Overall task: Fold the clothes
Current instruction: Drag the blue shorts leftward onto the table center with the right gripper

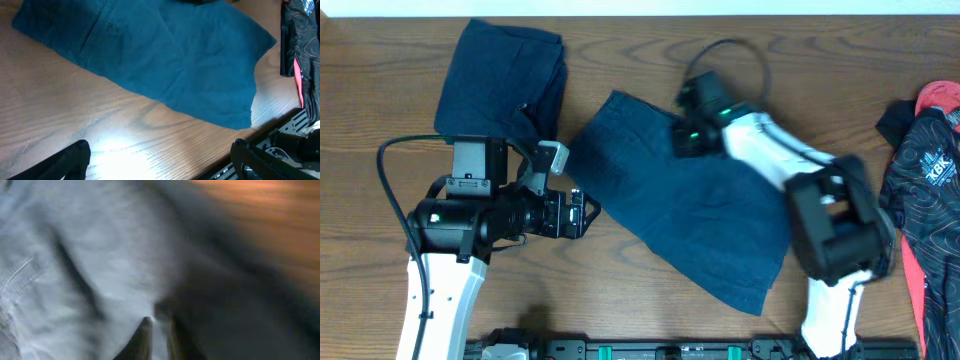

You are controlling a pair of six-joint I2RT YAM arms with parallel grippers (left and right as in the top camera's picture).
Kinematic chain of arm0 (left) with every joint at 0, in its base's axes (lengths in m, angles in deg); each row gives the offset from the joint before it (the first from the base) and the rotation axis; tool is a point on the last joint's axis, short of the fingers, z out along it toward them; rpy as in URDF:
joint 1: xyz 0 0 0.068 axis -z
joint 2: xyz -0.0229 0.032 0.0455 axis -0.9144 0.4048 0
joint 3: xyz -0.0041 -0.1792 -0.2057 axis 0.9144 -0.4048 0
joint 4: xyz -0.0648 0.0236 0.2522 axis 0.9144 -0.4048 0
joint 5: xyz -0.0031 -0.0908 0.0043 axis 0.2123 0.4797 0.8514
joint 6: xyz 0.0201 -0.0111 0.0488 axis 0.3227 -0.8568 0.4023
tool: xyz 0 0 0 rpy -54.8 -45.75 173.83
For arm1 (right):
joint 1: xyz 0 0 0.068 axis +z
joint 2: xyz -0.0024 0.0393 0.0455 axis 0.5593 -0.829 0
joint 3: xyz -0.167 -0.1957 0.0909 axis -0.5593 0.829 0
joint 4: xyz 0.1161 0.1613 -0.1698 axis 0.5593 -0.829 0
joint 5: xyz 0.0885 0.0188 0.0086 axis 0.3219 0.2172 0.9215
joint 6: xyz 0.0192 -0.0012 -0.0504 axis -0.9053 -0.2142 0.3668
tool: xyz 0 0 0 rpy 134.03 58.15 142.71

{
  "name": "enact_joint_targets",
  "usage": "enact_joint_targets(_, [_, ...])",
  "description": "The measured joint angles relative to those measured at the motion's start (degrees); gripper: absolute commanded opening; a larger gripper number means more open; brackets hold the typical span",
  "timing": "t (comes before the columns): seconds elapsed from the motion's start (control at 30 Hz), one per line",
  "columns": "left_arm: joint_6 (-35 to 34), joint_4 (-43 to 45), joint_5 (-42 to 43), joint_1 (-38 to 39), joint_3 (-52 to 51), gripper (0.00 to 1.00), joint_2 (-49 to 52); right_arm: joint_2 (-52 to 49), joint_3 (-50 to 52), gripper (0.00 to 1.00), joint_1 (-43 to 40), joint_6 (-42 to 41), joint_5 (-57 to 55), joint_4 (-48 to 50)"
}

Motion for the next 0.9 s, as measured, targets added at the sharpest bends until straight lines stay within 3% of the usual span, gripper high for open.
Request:
enact_joint_targets(0.03, [0.00,0.02,0.00,0.00,0.00,0.81,0.00,2.05,0.02,0.25,-2.38,0.44,-0.39,-2.29])
enact_joint_targets(0.1, [-0.28,0.00,0.02,0.00,0.00,0.68,0.00,6.25,-0.07,0.16,-7.02,0.94,-0.85,-7.15])
enact_joint_targets(0.13, [-0.24,0.11,0.00,0.00,0.00,0.65,0.00,8.20,-0.17,0.09,-9.40,1.22,-1.22,-10.16])
enact_joint_targets(0.23, [0.00,0.74,0.00,0.02,0.00,0.64,0.00,11.32,-0.44,0.06,-15.15,1.36,-1.99,-18.69])
enact_joint_targets(0.37, [0.09,1.55,0.00,0.00,0.00,0.73,0.00,10.73,2.91,0.09,-19.15,1.38,-2.29,-24.94])
enact_joint_targets(0.43, [0.35,1.84,-0.07,0.00,0.00,0.95,0.00,10.23,6.43,0.10,-19.82,1.40,-2.27,-24.57])
enact_joint_targets(0.63, [-0.02,2.67,-0.02,0.00,0.00,0.97,0.00,9.97,17.62,0.12,-20.57,-0.39,-2.03,-12.52])
enact_joint_targets(0.9, [-0.02,2.67,0.00,0.02,0.00,0.97,0.00,10.88,23.45,0.11,-23.30,-6.47,-7.37,15.34])
